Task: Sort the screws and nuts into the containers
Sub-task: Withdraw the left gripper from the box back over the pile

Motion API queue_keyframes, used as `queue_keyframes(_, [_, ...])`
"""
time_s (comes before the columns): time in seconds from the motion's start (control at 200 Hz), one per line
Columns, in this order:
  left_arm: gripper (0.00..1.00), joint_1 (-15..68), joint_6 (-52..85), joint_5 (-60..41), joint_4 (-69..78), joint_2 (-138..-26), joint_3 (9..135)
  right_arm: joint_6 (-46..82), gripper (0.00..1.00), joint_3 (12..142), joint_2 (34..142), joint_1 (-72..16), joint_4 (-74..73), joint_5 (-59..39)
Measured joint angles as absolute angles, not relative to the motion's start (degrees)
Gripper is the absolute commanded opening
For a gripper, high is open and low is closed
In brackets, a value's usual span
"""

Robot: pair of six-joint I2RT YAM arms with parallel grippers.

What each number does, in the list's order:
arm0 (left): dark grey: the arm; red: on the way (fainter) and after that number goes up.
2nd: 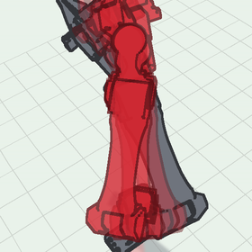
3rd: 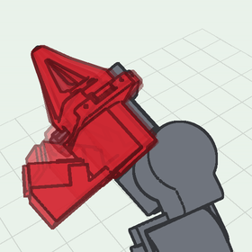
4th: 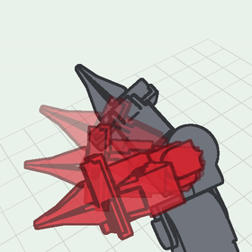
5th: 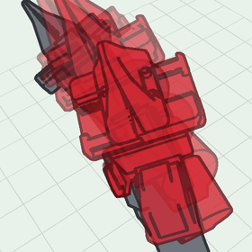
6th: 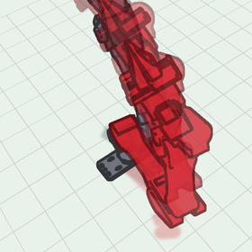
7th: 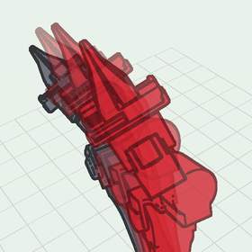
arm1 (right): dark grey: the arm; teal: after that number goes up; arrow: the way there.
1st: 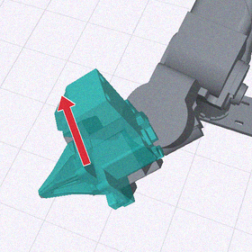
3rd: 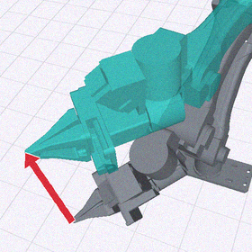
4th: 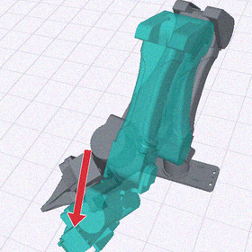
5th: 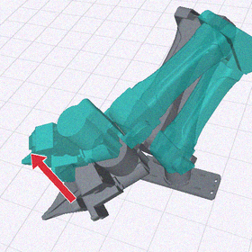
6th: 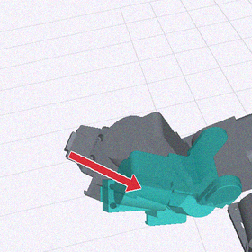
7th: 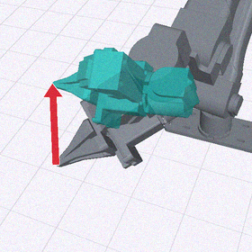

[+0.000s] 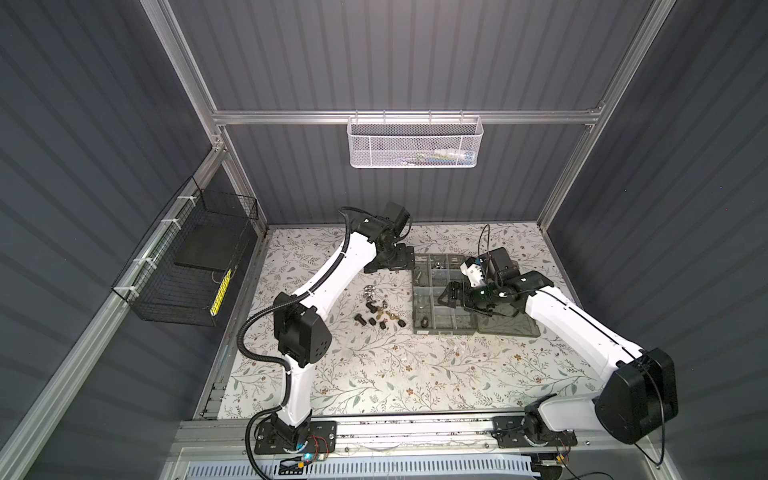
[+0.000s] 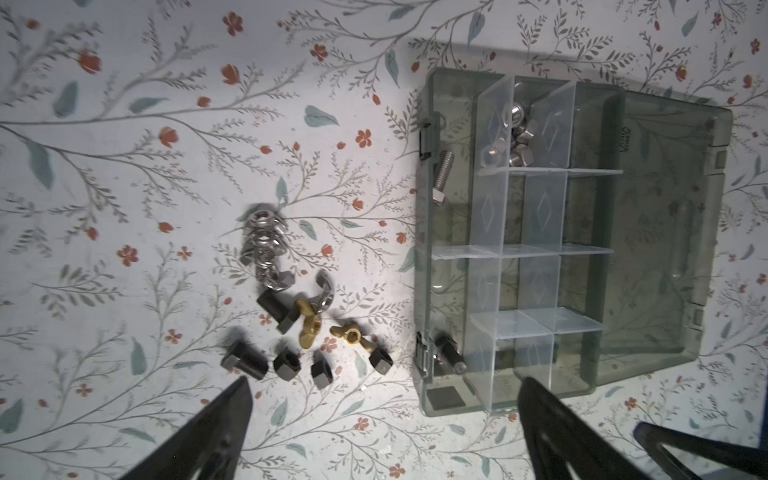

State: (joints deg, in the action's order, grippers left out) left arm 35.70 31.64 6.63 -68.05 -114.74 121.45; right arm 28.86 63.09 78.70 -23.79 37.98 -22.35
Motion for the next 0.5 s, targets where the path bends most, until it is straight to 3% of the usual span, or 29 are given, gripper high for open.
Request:
queue_keyframes(0.185, [1.0,35.1,31.7,14.7,-67.7,-109.7,116.4,27.4,0.99,64.9,78.8,-26.7,38.4,-22.2])
queue_keyframes(0.5, [0.96,32.1,37.9,13.4,-61.5,-101.3,94.0,24.2,0.99,68.3,80.3,-31.9,38.6,-22.1])
